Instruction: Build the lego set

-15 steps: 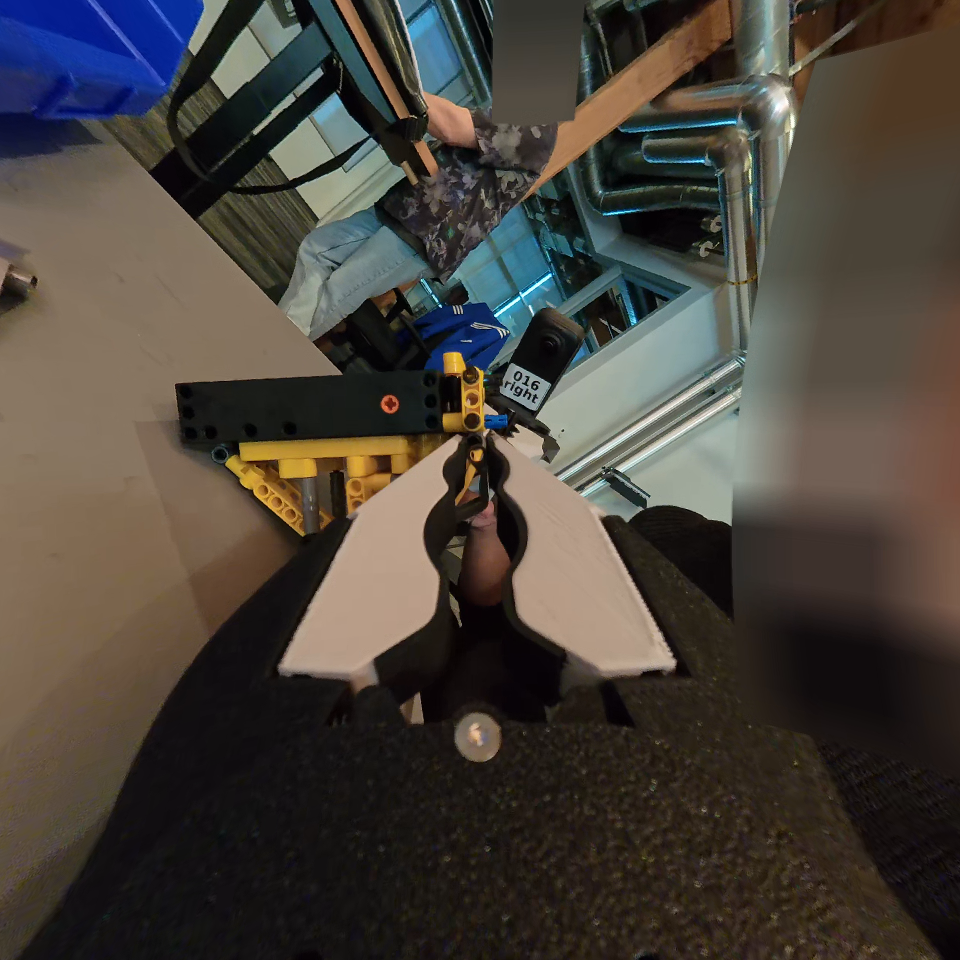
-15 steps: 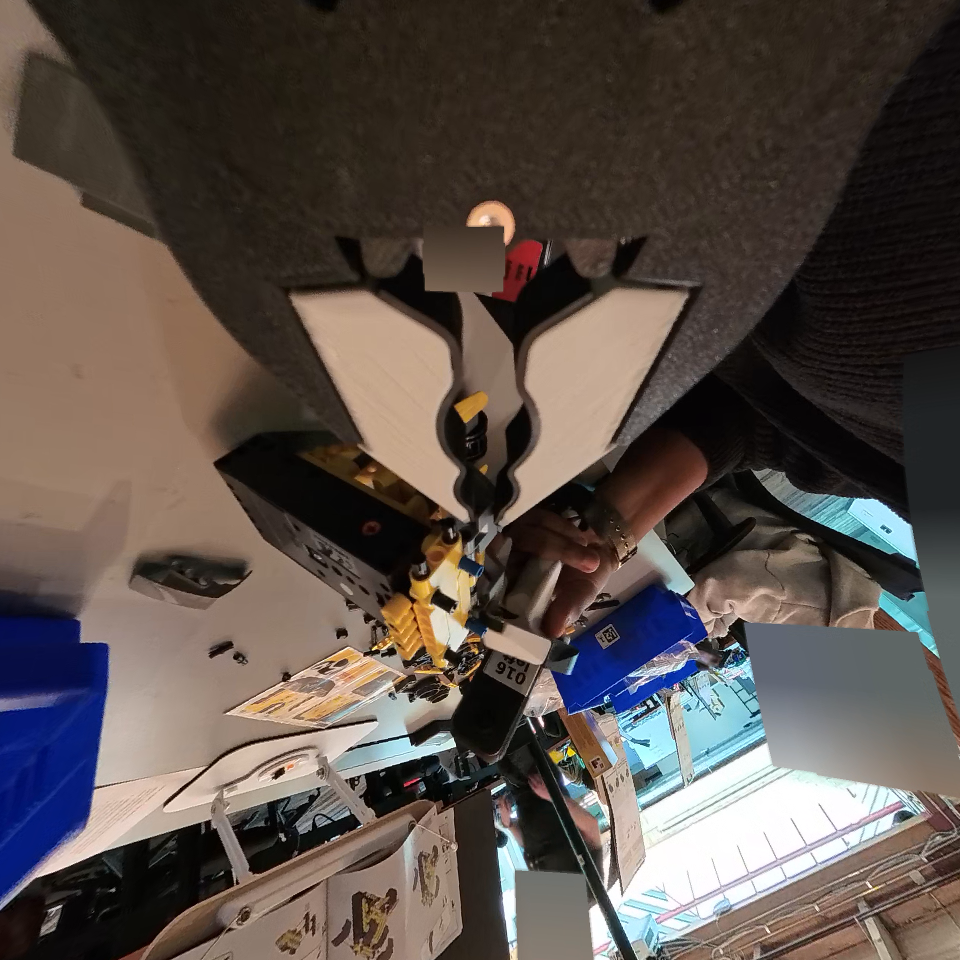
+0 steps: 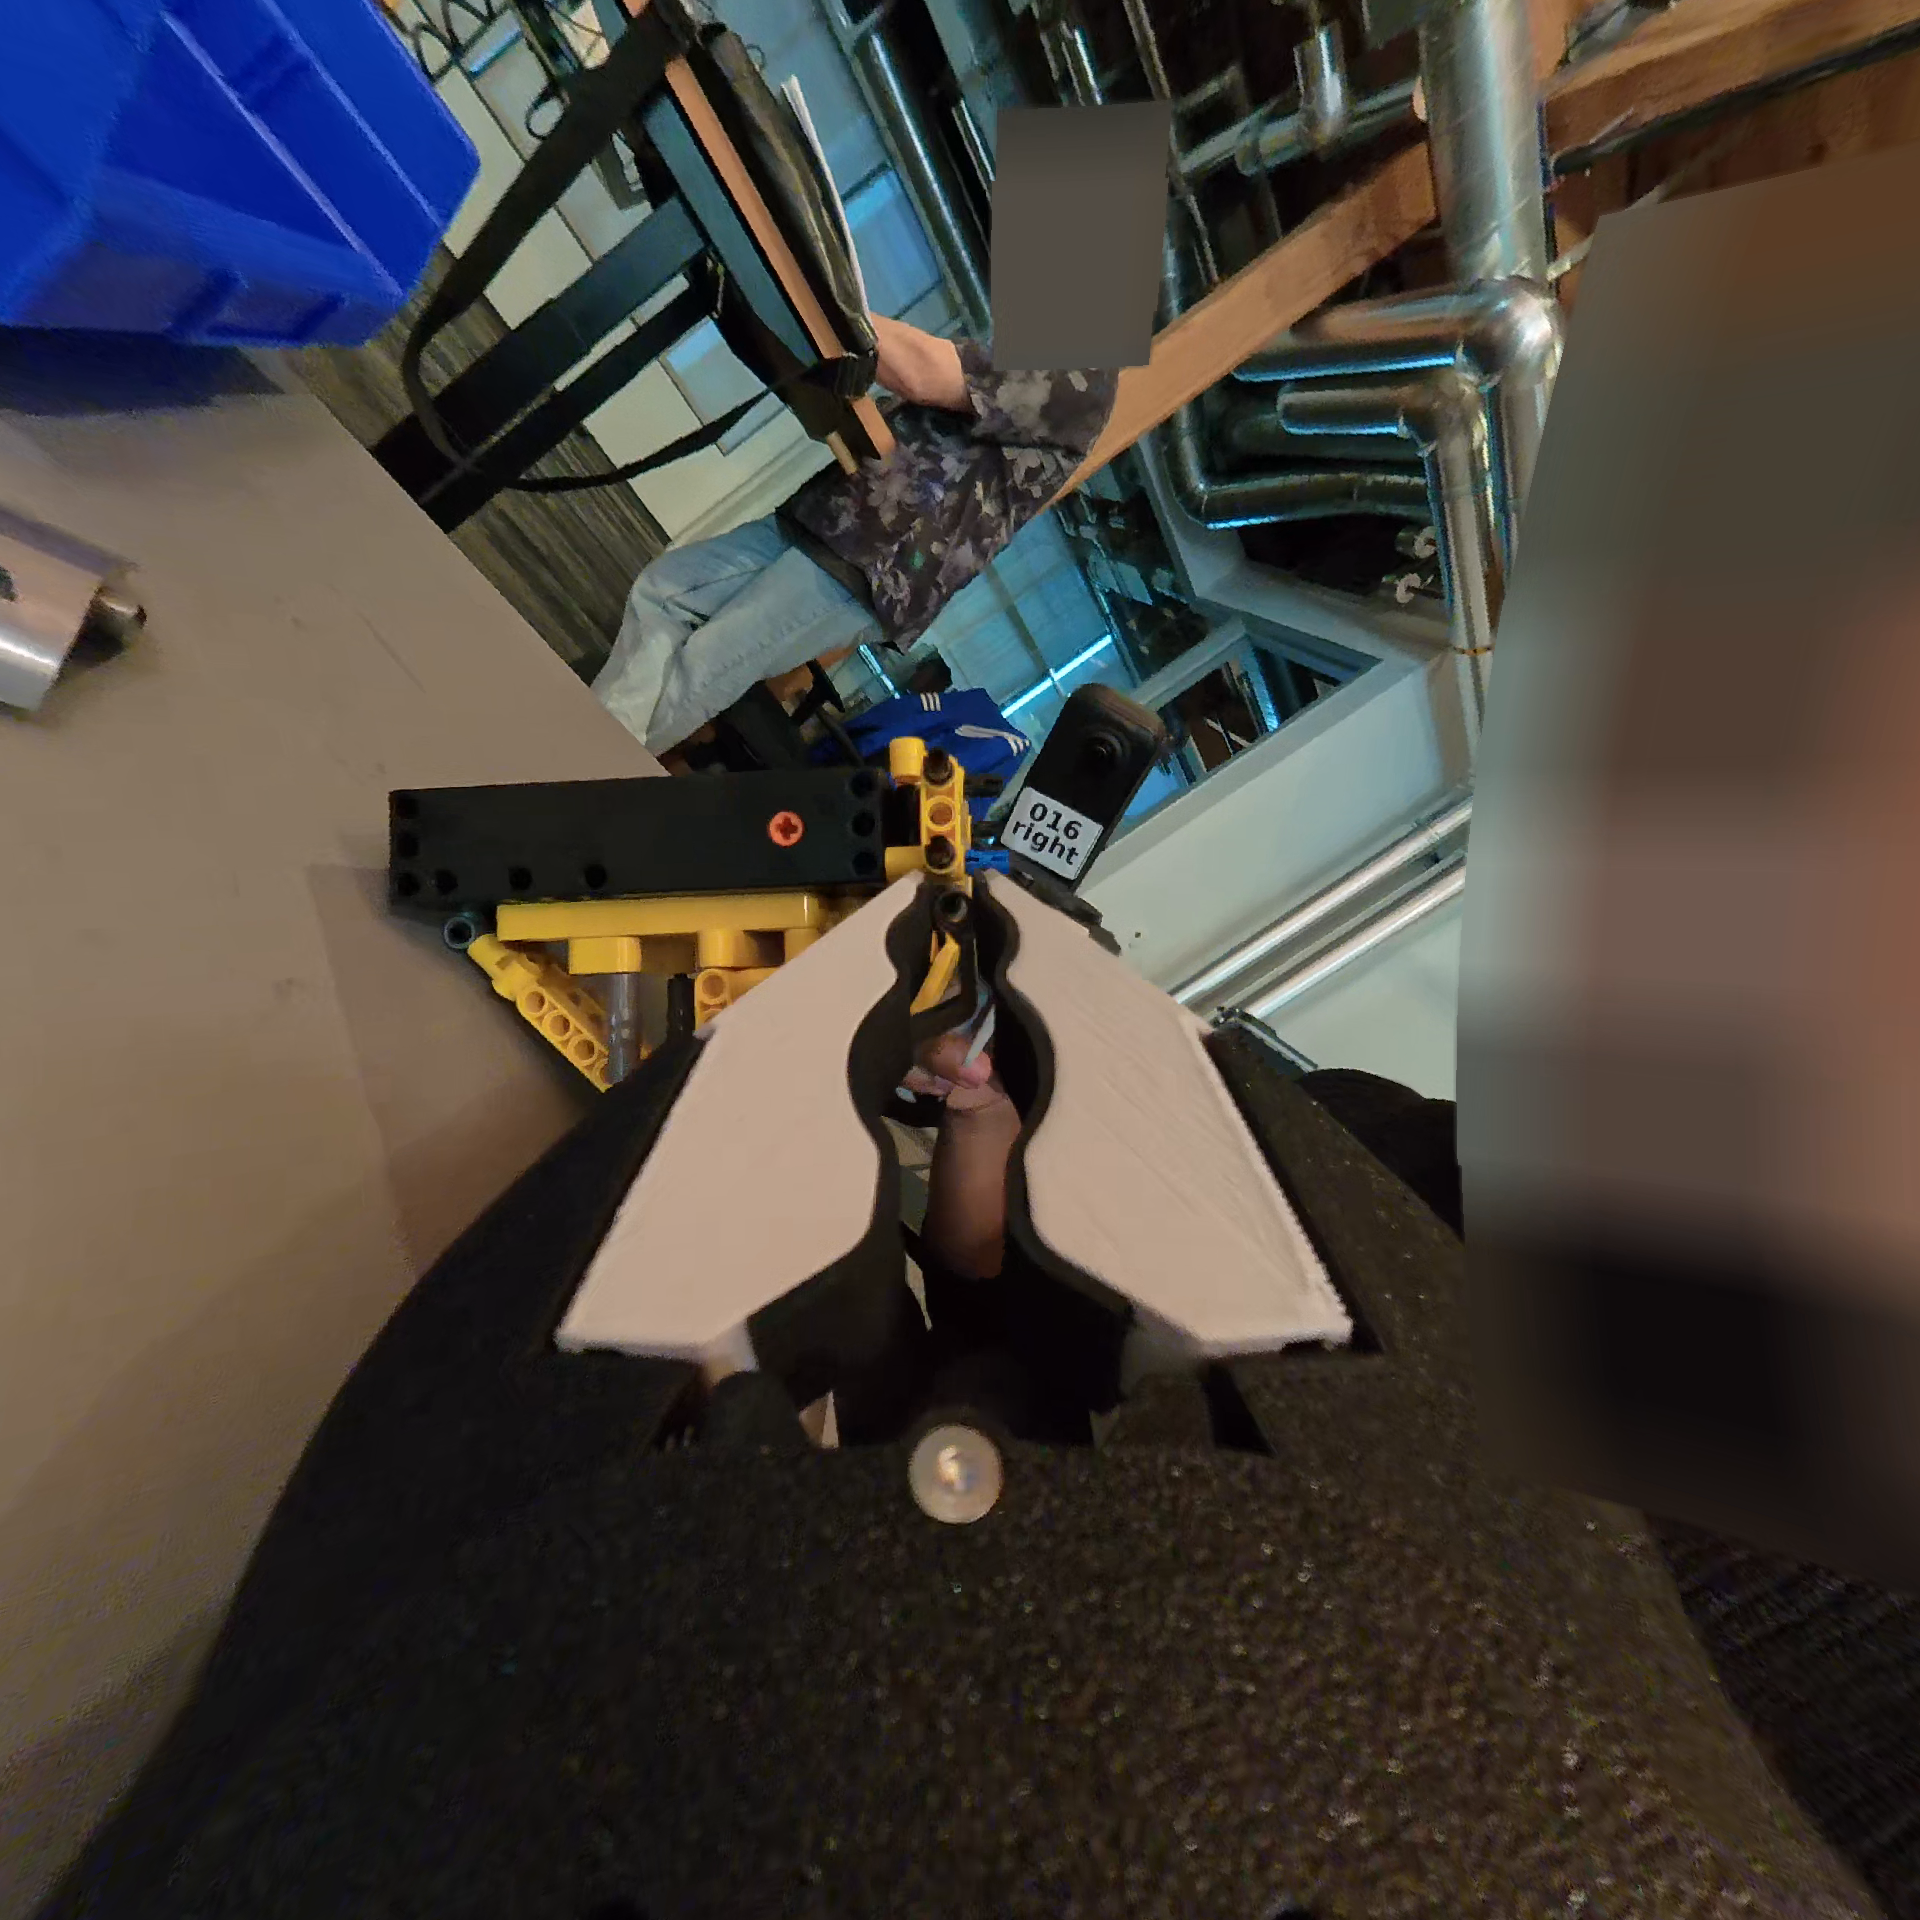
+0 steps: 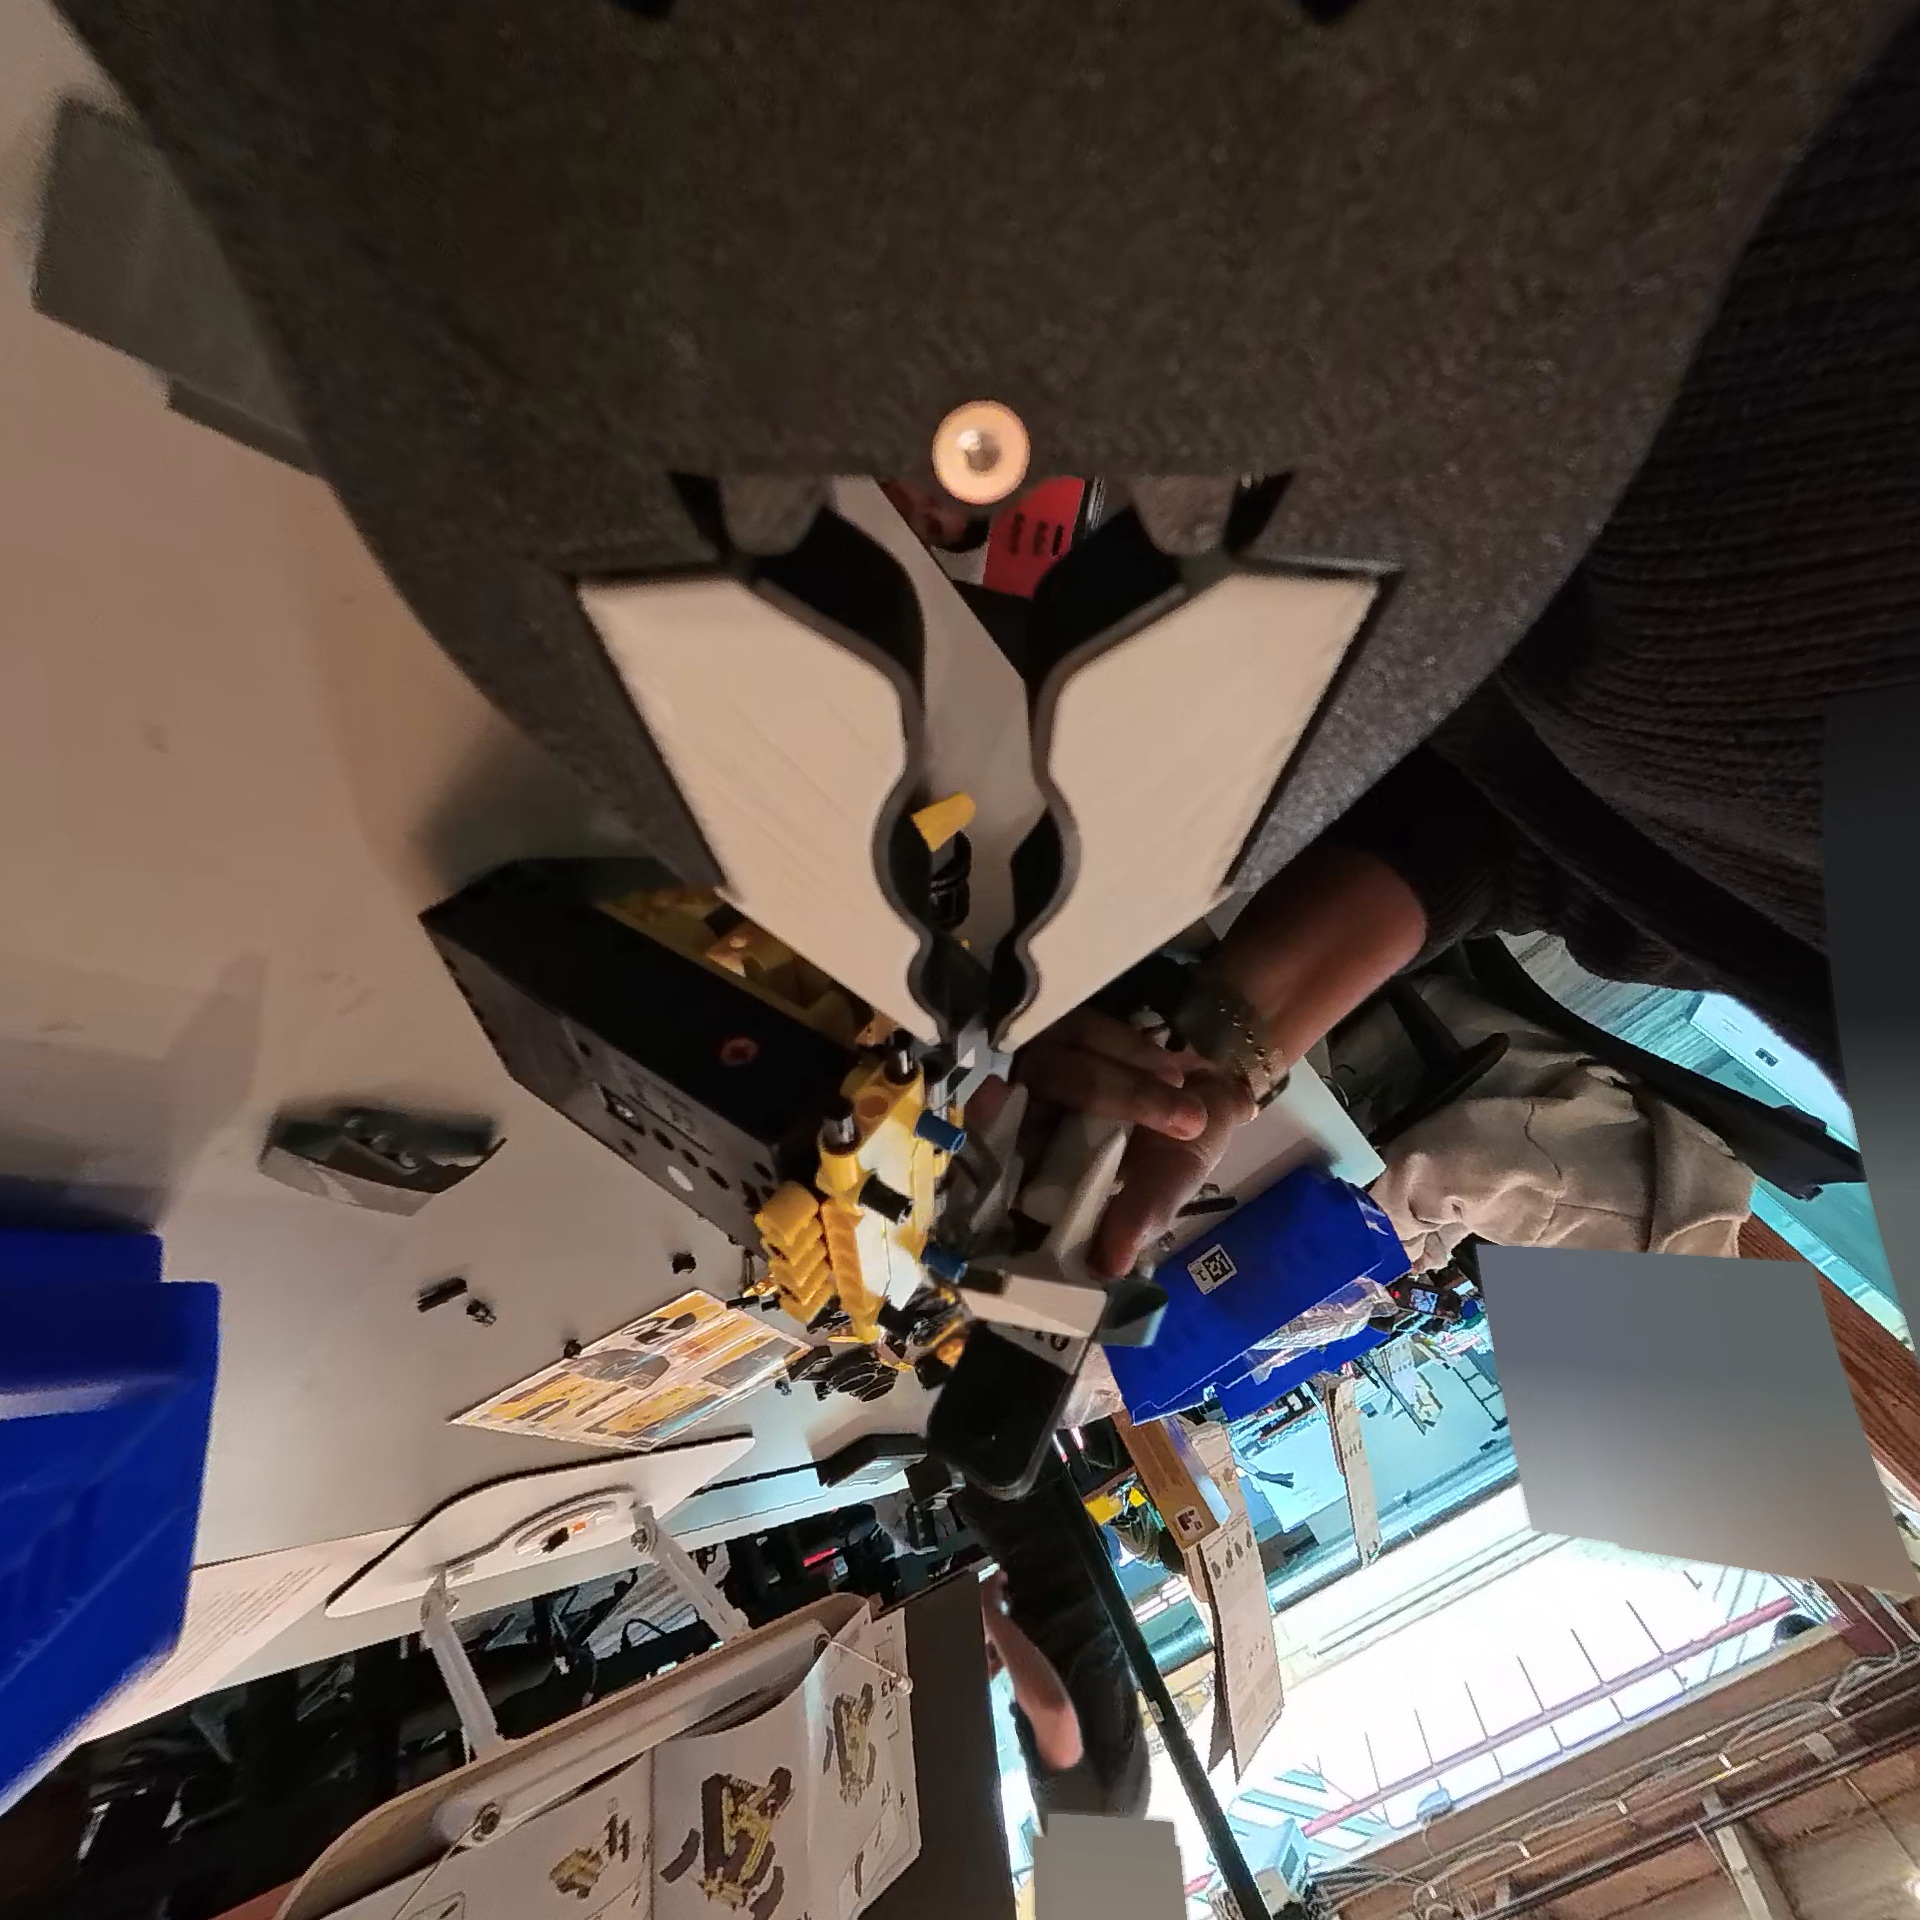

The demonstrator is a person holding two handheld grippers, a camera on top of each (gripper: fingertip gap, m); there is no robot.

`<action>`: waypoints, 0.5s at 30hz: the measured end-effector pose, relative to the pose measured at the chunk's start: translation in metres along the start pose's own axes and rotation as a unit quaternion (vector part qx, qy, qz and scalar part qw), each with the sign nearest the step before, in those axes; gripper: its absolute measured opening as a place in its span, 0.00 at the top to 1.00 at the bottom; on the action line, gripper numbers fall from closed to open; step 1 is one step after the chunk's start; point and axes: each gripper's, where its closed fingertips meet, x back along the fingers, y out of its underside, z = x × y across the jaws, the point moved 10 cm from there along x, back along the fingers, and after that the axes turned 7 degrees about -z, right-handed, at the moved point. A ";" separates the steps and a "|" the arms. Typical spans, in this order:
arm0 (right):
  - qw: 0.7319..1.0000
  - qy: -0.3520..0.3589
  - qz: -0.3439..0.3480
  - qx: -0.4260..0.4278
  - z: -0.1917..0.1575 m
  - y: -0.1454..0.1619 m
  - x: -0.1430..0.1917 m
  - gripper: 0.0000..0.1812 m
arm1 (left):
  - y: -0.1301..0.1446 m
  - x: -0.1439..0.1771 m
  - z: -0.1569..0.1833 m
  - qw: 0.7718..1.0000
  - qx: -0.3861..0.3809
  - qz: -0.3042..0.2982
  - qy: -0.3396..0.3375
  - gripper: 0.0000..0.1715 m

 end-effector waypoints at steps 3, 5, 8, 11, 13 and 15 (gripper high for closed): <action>1.000 0.002 -0.001 -0.003 0.001 0.002 0.002 0.92 | 0.000 0.012 0.005 1.000 -0.006 0.020 -0.016 0.97; 1.000 0.018 -0.011 -0.003 0.002 0.003 0.006 0.81 | 0.001 0.021 0.009 0.999 -0.016 0.035 -0.036 0.96; 0.999 0.043 -0.021 0.005 0.001 0.006 0.019 0.79 | 0.003 0.032 0.018 0.996 -0.034 0.064 -0.050 0.97; 0.998 0.059 0.011 0.014 -0.008 -0.001 0.037 0.79 | 0.006 0.032 0.031 0.994 -0.060 0.082 -0.043 0.97; 0.996 0.049 0.056 0.047 -0.025 -0.013 0.046 0.79 | 0.007 0.026 0.042 0.993 -0.082 0.080 -0.031 0.96; 0.990 0.035 0.093 0.096 -0.048 -0.022 0.041 0.80 | 0.009 0.016 0.057 0.992 -0.104 0.070 -0.011 0.96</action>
